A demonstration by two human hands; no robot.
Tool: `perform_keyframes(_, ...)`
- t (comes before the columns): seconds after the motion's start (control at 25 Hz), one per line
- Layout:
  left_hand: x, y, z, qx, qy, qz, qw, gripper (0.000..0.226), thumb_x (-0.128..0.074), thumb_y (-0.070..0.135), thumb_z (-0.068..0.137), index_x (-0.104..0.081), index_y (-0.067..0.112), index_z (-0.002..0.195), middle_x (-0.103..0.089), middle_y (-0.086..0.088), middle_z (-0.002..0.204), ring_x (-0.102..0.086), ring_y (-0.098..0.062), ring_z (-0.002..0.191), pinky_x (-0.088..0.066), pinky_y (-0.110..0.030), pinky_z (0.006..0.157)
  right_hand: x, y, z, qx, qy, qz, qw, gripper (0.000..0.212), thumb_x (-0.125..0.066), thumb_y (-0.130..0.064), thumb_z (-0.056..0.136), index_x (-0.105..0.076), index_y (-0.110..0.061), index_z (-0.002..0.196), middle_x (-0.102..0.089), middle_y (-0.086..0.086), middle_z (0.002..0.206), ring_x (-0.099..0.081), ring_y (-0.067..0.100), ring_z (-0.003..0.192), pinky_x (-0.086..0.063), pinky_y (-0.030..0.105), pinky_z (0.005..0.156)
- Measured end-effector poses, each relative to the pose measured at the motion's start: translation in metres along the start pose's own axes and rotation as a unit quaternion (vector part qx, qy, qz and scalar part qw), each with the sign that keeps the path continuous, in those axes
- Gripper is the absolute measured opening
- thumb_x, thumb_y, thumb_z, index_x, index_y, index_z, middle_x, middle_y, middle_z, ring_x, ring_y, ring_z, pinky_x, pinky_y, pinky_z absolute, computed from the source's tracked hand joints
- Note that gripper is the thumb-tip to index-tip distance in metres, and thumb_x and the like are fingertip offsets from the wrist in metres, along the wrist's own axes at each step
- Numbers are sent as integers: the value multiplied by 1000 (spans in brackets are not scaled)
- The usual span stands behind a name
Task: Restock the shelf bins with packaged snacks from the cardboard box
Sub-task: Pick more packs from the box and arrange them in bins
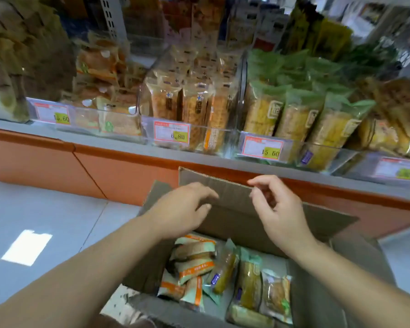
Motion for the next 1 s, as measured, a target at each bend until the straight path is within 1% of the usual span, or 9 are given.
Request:
perform_keyframes(0.04, -42, -8, -6, 18, -106, 25, 994, 36, -50, 29, 99, -53, 31, 135, -52, 7, 135, -51, -12, 124, -40, -28, 104, -31, 43, -20, -95, -108, -17, 990, 19, -56, -19, 95, -59, -29, 110, -63, -11, 95, -58, 5, 81, -47, 21, 75)
perform_keyframes(0.12, -111, -30, -21, 53, -293, 99, 949, 45, -52, 29, 97, -46, 26, 142, -47, -2, 145, -47, -22, 132, -38, -32, 108, -82, 134, -72, -254, -333, -110, 901, 32, -53, -22, 97, -53, -27, 128, -62, -5, 121, -60, 13, 105, -45, 25, 90)
perform_keyframes(0.2, -148, -46, -22, 91, -377, 151, 909, 51, -52, 27, 97, -42, 21, 146, -45, -7, 149, -45, -26, 134, -39, -30, 105, -94, 203, -109, -343, -413, -174, 826, 40, -51, -16, 97, -49, -14, 137, -56, 6, 134, -55, 22, 120, -42, 23, 94)
perform_keyframes(0.32, -181, -58, 3, 143, -344, 129, 919, 46, -49, 24, 98, -48, 16, 143, -51, -9, 144, -52, -28, 127, -44, -26, 88, -100, 259, -141, -446, -352, -135, 811, 16, -48, -9, 96, -62, -8, 104, -60, 8, 97, -58, 24, 98, -46, 24, 70)
perform_keyframes(0.4, -218, -58, 14, 155, -335, 96, 925, 39, -50, 24, 96, -56, 9, 132, -58, -15, 135, -55, -31, 121, -44, -29, 90, -118, 282, -165, -495, -347, -126, 786, 19, -47, -7, 93, -55, -12, 76, -54, 4, 72, -56, 24, 76, -44, 30, 57)
perform_keyframes(0.48, -261, -57, 13, 177, -352, 75, 916, 38, -52, 26, 95, -56, 6, 127, -58, -18, 132, -55, -32, 119, -43, -33, 94, -137, 300, -188, -553, -287, -68, 779, 8, -55, -14, 86, -60, -10, 90, -63, 8, 80, -60, 24, 73, -42, 27, 53)
perform_keyframes(0.6, -302, -62, 18, 229, -318, 22, 920, 49, -58, 31, 93, -50, 2, 132, -54, -19, 134, -52, -31, 123, -39, -33, 100, -149, 313, -209, -611, -183, 2, 770, 39, -70, -26, 80, -58, -10, 114, -67, 12, 106, -63, 28, 95, -46, 27, 70)
perform_keyframes(0.76, -331, -76, 18, 309, -266, -71, 911, 66, -69, 35, 86, -46, 5, 139, -52, -15, 139, -50, -31, 128, -40, -34, 106, -155, 318, -214, -624, -136, 17, 769, 50, -77, -32, 78, -57, -11, 119, -67, 10, 113, -63, 29, 102, -51, 32, 83)
perform_keyframes(1.0, -321, -77, 23, 342, -244, -183, 889, 63, -70, 43, 74, -60, 8, 125, -62, -17, 126, -58, -30, 116, -46, -33, 97, -157, 307, -204, -627, -149, 128, 754, 58, -88, -32, 63, -56, -20, 111, -66, 0, 103, -61, 19, 94, -53, 33, 78)
Point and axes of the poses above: each hand's wrist, its own z-axis towards the middle knuckle, its own x-axis out of the back of the hand, y = z × x, the point moved 9 cm from there along z, towards the middle knuckle
